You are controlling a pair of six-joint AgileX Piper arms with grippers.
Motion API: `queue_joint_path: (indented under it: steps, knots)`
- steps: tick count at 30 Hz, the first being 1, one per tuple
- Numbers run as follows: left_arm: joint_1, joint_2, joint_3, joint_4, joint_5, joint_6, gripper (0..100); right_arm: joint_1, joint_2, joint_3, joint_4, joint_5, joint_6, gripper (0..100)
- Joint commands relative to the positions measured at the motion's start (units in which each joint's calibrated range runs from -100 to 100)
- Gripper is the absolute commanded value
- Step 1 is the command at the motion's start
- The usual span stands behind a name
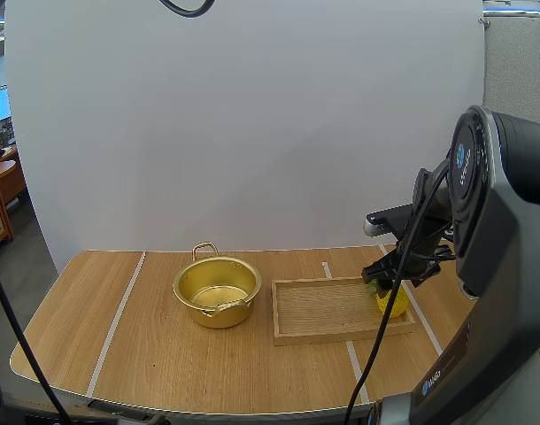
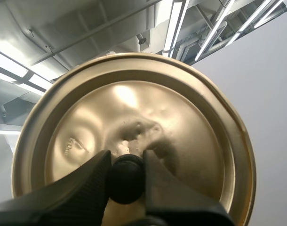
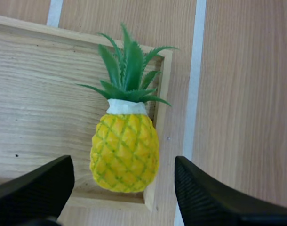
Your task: Open the pot, put the pineapple inside, and close it
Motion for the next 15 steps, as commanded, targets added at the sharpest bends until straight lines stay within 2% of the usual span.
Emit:
queue_joint_path:
  steps: [1,15]
  knots:
    - [-0.11,-0.03,-0.36,-0.07,-1.95,-0.52,0,-0.22,0.77,-0.40,-0.74,-1.88,-0.52,100]
    - [-0.11,-0.03,-0.36,-0.07,-1.95,-0.52,0,-0.22,5.44,-0.40,0.58,-5.42,-1.68,100]
